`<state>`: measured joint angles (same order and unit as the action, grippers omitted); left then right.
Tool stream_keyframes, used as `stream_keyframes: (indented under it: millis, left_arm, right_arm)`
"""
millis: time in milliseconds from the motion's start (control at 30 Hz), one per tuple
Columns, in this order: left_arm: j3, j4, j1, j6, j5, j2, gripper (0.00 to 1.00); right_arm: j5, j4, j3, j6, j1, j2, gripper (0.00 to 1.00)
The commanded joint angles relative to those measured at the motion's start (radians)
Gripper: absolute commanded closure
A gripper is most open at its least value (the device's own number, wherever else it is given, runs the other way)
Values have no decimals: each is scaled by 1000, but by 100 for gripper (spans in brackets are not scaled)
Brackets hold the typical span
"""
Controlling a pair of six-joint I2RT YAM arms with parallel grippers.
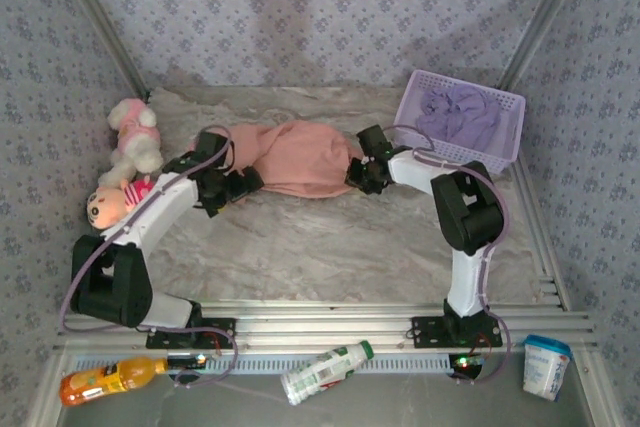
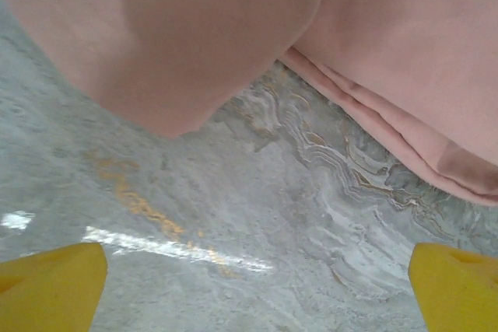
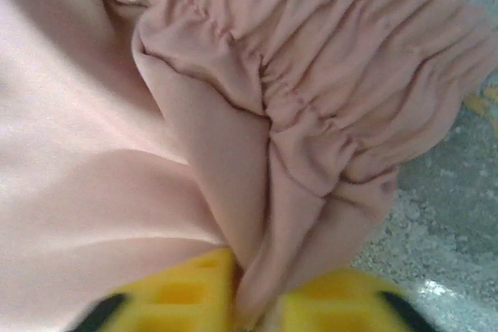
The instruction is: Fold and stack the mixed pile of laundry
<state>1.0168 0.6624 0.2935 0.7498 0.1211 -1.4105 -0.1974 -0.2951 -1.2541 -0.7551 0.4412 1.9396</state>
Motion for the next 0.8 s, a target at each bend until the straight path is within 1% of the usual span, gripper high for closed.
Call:
stream_keyframes:
  millis: [0,100,167,200,233,267,300,333,367,400,433,533,633,700,733,767]
  left_arm:
    - [-5,-134,21,52,22,-62,0]
    - [29,-164,15,22,-33,-157,0]
    - [81,-145,3,-24,-93,-229,2]
    - [117,-121,-4,-52,-128,-268,6]
    - [152,-100,-9,-77,-159,-300,13]
    - [190,-75,-12,-108,-195,-332,23]
    - [228,-46,-14,-134,-222,-359,36]
    - [259,-25,-16,-152,-232,-375,51]
    - [289,-10,-16,-174,-224,-380,75]
    - [312,8,-16,-181,-214,-373,96]
    - [329,9,-16,-181,-197,-360,100]
    - [387,57,-20,-182,-131,-302,100]
    - [456,54,-54,-191,-120,-292,100]
    - [521,39,-100,-196,-115,-343,100]
    - [580,50,-127,-198,-118,-391,98]
    - [632,66,-149,-200,-120,-443,94]
  right_arm:
    - [24,-20,-33,-23,-17,-77,100]
    - [53,-108,-21,12,-33,-192,100]
    - [48,-171,2,25,-49,-267,100]
    - [35,-191,22,31,-67,-301,100]
    - [20,-202,44,34,-80,-325,100]
    - [4,-206,82,36,-96,-350,100]
    - [-7,-205,120,37,-109,-369,100]
    - [-6,-205,146,40,-117,-386,100]
    - [-7,-197,174,40,-127,-402,100]
    - [-8,-185,200,39,-137,-414,100]
    - [-8,-176,217,37,-143,-423,100]
    - [12,-158,245,39,-152,-436,100]
    - [18,-184,245,51,-151,-433,100]
    - [8,-193,246,54,-157,-432,100]
    - [5,-195,246,54,-159,-431,100]
    - [2,-195,244,57,-162,-427,100]
